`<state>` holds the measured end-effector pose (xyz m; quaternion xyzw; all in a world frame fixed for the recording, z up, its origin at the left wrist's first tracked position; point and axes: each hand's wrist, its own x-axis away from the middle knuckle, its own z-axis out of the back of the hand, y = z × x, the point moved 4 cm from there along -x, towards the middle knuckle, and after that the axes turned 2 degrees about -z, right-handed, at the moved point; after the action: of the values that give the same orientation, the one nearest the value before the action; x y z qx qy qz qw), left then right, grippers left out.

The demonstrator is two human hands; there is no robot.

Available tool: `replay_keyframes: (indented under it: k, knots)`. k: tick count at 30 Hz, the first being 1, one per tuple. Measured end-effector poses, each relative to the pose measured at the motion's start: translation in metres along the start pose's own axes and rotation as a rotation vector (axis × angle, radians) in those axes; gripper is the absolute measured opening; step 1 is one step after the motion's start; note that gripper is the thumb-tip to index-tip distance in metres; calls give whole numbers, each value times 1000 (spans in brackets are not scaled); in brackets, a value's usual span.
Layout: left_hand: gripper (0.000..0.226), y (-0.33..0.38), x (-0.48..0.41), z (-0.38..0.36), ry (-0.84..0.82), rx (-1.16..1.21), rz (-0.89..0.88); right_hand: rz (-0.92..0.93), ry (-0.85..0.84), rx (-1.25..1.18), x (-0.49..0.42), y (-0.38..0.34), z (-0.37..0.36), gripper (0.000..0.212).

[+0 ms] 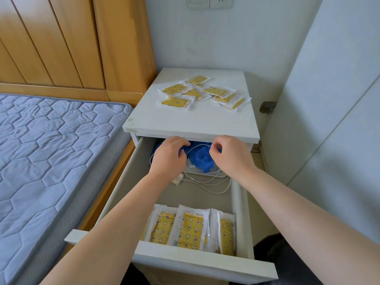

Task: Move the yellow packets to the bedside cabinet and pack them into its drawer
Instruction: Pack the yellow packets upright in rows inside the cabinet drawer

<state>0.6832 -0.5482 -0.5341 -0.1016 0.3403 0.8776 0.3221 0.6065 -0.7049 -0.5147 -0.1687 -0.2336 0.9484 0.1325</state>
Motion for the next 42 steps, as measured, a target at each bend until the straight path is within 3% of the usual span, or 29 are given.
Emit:
replay_keyframes:
  k: [4, 8, 10, 12, 18, 23, 30, 34, 37, 42]
  knots:
    - [38, 6, -27, -2, -35, -44, -21, 52, 54, 56, -28, 7, 9, 22]
    - [36, 3, -48, -17, -189, -271, -2, -154, -86, 54, -59, 30, 2, 53]
    - [33, 4, -58, -22, -188, -436, -29, -232, -101, 105, -73, 43, 0, 61]
    - [34, 5, -70, -22, -176, -437, 1, -294, -93, 150, -85, 53, -2, 67]
    - [49, -10, -107, -33, -316, -480, 85, -363, -53, 260, -117, 64, -10, 73]
    - [59, -29, -121, -42, -473, -589, 15, -334, -59, 269, -141, 71, -11, 71]
    - [78, -44, -138, -38, -384, -483, 179, -290, -93, 341, -156, 79, -18, 57]
    - [74, -46, -141, -40, -326, -442, 225, -101, 144, 266, -149, 67, -13, 41]
    - [67, -44, -142, -37, -237, -418, 209, -28, 305, 134, -148, 65, -7, 44]
    - [62, -42, -141, -33, -178, -436, 179, -104, 29, 288, -154, 73, -20, 42]
